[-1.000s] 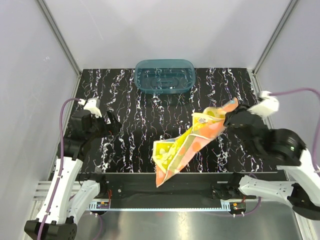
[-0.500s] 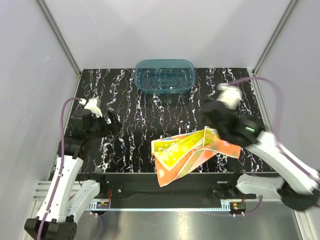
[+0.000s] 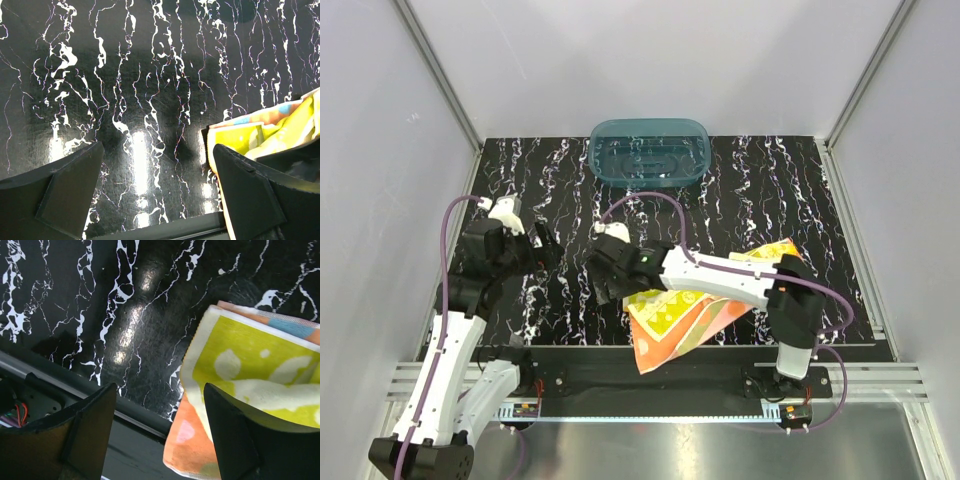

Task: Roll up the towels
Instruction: Move the towel to the center of the board, then flatten the towel, then fold the towel

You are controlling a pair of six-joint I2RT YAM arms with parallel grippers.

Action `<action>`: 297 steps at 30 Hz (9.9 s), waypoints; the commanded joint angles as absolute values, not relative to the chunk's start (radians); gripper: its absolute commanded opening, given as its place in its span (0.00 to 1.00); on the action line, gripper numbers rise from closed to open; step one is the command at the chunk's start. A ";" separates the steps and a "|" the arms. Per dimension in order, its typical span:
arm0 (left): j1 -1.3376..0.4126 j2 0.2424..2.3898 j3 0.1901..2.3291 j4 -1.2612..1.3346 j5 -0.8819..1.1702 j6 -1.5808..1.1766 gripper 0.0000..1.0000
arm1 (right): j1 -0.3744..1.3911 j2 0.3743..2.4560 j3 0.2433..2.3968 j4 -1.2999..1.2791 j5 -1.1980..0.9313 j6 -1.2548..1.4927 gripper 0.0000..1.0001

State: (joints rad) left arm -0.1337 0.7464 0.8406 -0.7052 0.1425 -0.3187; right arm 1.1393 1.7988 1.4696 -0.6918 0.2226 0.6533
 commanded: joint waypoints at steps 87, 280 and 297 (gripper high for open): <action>-0.801 1.693 1.011 -0.426 -0.178 -0.589 0.82 | -0.055 1.264 1.331 -0.824 -0.152 0.399 0.97; -0.353 1.384 0.687 -0.468 -0.133 -0.778 0.38 | 0.143 1.497 1.213 -0.673 -0.141 0.508 0.64; -0.255 1.296 0.733 -0.508 -0.037 -0.635 0.06 | 0.060 1.312 0.864 -0.667 -0.179 0.633 0.64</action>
State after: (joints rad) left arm -0.2737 1.3254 0.7010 -0.5213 -0.0746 -0.6838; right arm 0.0612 1.3357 0.9188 -0.6830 -0.1425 0.5858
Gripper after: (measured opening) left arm 0.087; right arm 0.650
